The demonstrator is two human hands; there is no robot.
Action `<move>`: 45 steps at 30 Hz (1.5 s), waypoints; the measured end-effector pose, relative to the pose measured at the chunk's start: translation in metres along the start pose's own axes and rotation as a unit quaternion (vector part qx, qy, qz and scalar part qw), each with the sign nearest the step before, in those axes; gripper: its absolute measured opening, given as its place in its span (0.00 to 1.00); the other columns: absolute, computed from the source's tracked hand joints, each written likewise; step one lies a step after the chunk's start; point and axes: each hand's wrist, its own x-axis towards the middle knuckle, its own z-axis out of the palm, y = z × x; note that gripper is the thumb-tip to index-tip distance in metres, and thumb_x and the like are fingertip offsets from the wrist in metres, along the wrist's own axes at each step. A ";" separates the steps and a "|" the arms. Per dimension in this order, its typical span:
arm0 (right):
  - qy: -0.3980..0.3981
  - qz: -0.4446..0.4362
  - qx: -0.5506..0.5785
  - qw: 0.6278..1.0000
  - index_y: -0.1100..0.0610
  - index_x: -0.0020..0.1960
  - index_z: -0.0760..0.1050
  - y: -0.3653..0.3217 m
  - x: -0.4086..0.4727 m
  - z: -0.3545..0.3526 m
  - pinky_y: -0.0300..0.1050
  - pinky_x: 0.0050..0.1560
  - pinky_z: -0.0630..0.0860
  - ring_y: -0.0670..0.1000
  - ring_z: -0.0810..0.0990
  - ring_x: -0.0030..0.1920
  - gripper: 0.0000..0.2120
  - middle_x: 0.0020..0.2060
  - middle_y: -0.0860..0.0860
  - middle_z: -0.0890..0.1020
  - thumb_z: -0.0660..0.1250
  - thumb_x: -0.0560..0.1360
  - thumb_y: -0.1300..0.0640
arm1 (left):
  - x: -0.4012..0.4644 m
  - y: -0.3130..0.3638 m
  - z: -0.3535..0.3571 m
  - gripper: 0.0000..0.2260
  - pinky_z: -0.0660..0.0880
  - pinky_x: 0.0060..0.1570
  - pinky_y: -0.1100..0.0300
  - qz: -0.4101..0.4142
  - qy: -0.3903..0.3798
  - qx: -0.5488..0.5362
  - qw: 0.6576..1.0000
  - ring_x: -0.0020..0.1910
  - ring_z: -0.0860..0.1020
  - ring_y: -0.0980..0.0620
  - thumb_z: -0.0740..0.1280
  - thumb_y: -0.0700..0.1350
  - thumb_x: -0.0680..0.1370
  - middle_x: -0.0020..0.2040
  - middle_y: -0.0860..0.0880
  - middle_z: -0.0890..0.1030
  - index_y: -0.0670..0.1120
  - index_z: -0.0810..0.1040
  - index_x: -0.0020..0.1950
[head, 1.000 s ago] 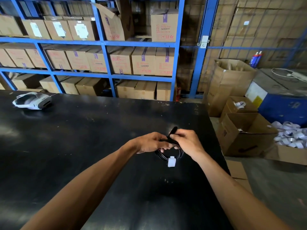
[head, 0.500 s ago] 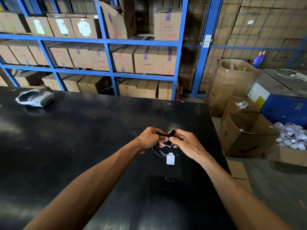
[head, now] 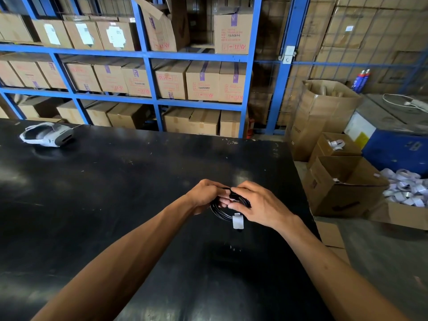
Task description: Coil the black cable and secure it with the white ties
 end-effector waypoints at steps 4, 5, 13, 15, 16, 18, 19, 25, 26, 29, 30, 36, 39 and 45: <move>0.022 -0.011 -0.026 0.999 0.63 0.59 0.84 -0.002 0.004 0.003 0.53 0.50 0.84 0.58 0.85 0.49 0.11 0.50 0.57 0.85 0.74 0.77 0.62 | -0.001 -0.003 -0.005 0.09 0.79 0.44 0.58 0.013 -0.039 0.018 0.999 0.40 0.81 0.51 0.64 0.34 0.81 0.44 0.41 0.85 0.34 0.83 0.56; 0.029 0.014 0.000 0.999 0.63 0.56 0.85 -0.002 0.005 0.005 0.52 0.49 0.83 0.58 0.85 0.47 0.08 0.48 0.57 0.86 0.72 0.78 0.64 | -0.002 -0.005 -0.007 0.09 0.79 0.45 0.60 0.033 -0.044 0.077 0.996 0.40 0.81 0.53 0.64 0.36 0.82 0.44 0.43 0.85 0.35 0.83 0.57; -0.034 0.348 0.154 0.924 0.61 0.59 0.83 0.003 -0.003 0.045 0.40 0.49 0.69 0.55 0.82 0.56 0.12 0.55 0.57 0.86 0.65 0.83 0.56 | 0.001 -0.030 -0.018 0.09 0.76 0.43 0.63 0.084 -0.056 0.321 0.942 0.41 0.78 0.58 0.68 0.45 0.81 0.41 0.53 0.81 0.47 0.82 0.61; -0.037 0.392 0.145 0.908 0.62 0.60 0.80 0.004 -0.006 0.058 0.43 0.50 0.71 0.58 0.82 0.58 0.13 0.56 0.59 0.85 0.62 0.83 0.57 | 0.005 -0.040 -0.018 0.15 0.81 0.48 0.56 0.013 -0.027 0.241 0.970 0.46 0.82 0.52 0.72 0.47 0.78 0.45 0.49 0.83 0.45 0.79 0.64; -0.035 0.414 0.140 0.899 0.62 0.60 0.80 0.005 -0.007 0.063 0.44 0.49 0.71 0.59 0.81 0.58 0.13 0.56 0.60 0.84 0.61 0.83 0.58 | 0.005 -0.045 -0.018 0.18 0.83 0.48 0.54 -0.035 -0.026 0.191 0.981 0.47 0.83 0.50 0.75 0.48 0.76 0.47 0.48 0.85 0.44 0.79 0.63; -0.029 0.445 0.139 0.884 0.62 0.61 0.79 0.008 -0.012 0.071 0.44 0.49 0.71 0.60 0.82 0.58 0.12 0.56 0.61 0.84 0.61 0.82 0.58 | 0.007 -0.057 -0.017 0.18 0.84 0.44 0.54 -0.114 -0.053 0.120 0.985 0.46 0.86 0.49 0.78 0.46 0.72 0.49 0.45 0.87 0.42 0.80 0.58; -0.025 0.458 0.146 0.877 0.62 0.60 0.79 0.011 -0.015 0.075 0.45 0.50 0.72 0.60 0.82 0.58 0.12 0.55 0.61 0.84 0.61 0.82 0.58 | 0.008 -0.064 -0.016 0.16 0.84 0.43 0.54 -0.134 -0.060 0.100 0.984 0.44 0.87 0.49 0.79 0.44 0.71 0.48 0.44 0.88 0.41 0.81 0.55; -0.009 0.536 0.303 0.788 0.64 0.53 0.84 0.029 -0.038 0.102 0.54 0.49 0.86 0.54 0.86 0.39 0.09 0.40 0.57 0.87 0.68 0.79 0.61 | 0.026 -0.102 -0.009 0.11 0.80 0.53 0.48 -0.172 0.031 0.106 0.979 0.46 0.82 0.45 0.76 0.31 0.70 0.46 0.39 0.85 0.38 0.83 0.51; -0.004 0.548 0.313 0.776 0.64 0.51 0.84 0.031 -0.041 0.106 0.52 0.46 0.87 0.52 0.85 0.36 0.08 0.38 0.57 0.86 0.68 0.79 0.62 | 0.029 -0.108 -0.008 0.12 0.79 0.51 0.49 -0.176 0.041 0.108 0.978 0.46 0.82 0.44 0.76 0.31 0.70 0.46 0.39 0.84 0.37 0.83 0.53; -0.016 0.574 0.320 0.754 0.58 0.42 0.83 0.041 -0.049 0.129 0.51 0.43 0.87 0.53 0.83 0.34 0.08 0.39 0.61 0.86 0.68 0.78 0.65 | 0.044 -0.127 -0.005 0.15 0.77 0.44 0.52 -0.189 0.049 0.137 0.971 0.44 0.81 0.44 0.76 0.31 0.70 0.45 0.40 0.84 0.35 0.84 0.56; -0.024 0.583 0.322 0.746 0.56 0.40 0.81 0.045 -0.052 0.137 0.53 0.44 0.87 0.54 0.83 0.34 0.10 0.39 0.62 0.86 0.67 0.78 0.66 | 0.050 -0.134 -0.004 0.15 0.77 0.43 0.53 -0.197 0.051 0.152 0.967 0.44 0.81 0.44 0.76 0.31 0.70 0.44 0.40 0.84 0.36 0.84 0.56; -0.081 0.607 0.327 0.720 0.54 0.39 0.81 0.071 -0.060 0.184 0.62 0.49 0.85 0.57 0.83 0.34 0.09 0.40 0.65 0.87 0.68 0.76 0.65 | 0.081 -0.168 -0.002 0.15 0.82 0.44 0.53 -0.241 0.072 0.226 0.941 0.41 0.82 0.45 0.77 0.34 0.69 0.48 0.38 0.86 0.40 0.86 0.55; -0.086 0.615 0.324 0.713 0.51 0.38 0.81 0.081 -0.062 0.200 0.62 0.50 0.85 0.57 0.87 0.37 0.10 0.38 0.61 0.88 0.69 0.76 0.63 | 0.093 -0.183 -0.005 0.15 0.81 0.52 0.50 -0.236 0.080 0.262 0.932 0.52 0.84 0.39 0.75 0.36 0.71 0.50 0.39 0.86 0.44 0.87 0.56; -0.122 0.589 0.278 0.749 0.49 0.47 0.82 0.085 -0.063 0.180 0.58 0.54 0.84 0.56 0.88 0.47 0.01 0.47 0.53 0.89 0.71 0.75 0.53 | 0.094 -0.179 -0.014 0.20 0.78 0.58 0.46 -0.238 0.069 0.255 0.935 0.58 0.82 0.37 0.77 0.45 0.73 0.56 0.36 0.84 0.39 0.82 0.63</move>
